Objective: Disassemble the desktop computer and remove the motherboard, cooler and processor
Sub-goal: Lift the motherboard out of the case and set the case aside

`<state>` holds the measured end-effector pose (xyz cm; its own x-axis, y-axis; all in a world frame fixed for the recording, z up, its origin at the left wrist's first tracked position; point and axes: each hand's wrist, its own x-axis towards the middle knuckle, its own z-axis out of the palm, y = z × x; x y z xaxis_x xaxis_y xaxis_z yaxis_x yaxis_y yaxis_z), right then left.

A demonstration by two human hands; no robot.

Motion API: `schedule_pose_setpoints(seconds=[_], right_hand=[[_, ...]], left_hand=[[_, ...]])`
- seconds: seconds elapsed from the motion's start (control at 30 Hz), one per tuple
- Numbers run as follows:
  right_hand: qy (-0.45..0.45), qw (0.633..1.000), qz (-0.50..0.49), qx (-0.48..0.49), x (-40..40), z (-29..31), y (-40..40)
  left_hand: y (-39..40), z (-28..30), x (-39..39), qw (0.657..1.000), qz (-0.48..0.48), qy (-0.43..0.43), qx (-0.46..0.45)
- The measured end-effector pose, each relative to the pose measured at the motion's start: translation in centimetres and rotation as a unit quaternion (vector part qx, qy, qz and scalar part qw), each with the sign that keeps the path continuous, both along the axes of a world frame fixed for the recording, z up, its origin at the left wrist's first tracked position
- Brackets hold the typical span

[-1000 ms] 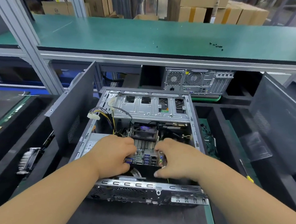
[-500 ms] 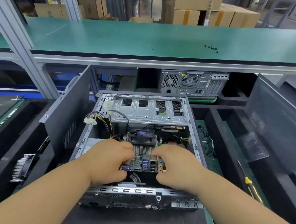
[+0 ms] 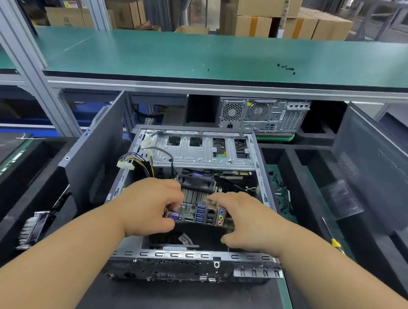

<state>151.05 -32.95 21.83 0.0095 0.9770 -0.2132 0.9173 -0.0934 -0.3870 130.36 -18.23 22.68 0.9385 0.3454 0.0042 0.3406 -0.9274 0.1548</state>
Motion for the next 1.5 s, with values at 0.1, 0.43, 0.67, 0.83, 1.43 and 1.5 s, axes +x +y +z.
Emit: schedule_pose_setpoints(seconds=[0.1,0.43,0.67,0.83,1.43,1.5], right_hand=[[-0.011,1.000,-0.006,0.023,0.1,0.5,-0.5],[-0.271,0.961,0.001,-0.046,0.2,1.4,-2.5],[-0.171,0.984,-0.042,-0.014,0.5,1.9,-4.0],[-0.109,0.992,-0.066,-0.012,1.2,3.0,-4.5],[0.005,0.998,-0.062,0.023,1.5,5.1,-4.6],[0.066,0.994,-0.087,0.027,1.6,5.0,-3.6]], left_hand=[[-0.1,-0.1,-0.2,1.000,0.004,0.000,-0.002],[-0.6,0.3,-0.5,1.000,0.011,-0.007,-0.014],[-0.7,1.6,-0.7,1.000,0.004,0.003,-0.020],[-0.5,1.9,-0.6,1.000,-0.011,0.009,-0.013],[0.0,2.5,-1.5,0.997,0.011,-0.029,-0.069],[-0.1,2.4,-1.6,0.996,0.018,-0.037,-0.074]])
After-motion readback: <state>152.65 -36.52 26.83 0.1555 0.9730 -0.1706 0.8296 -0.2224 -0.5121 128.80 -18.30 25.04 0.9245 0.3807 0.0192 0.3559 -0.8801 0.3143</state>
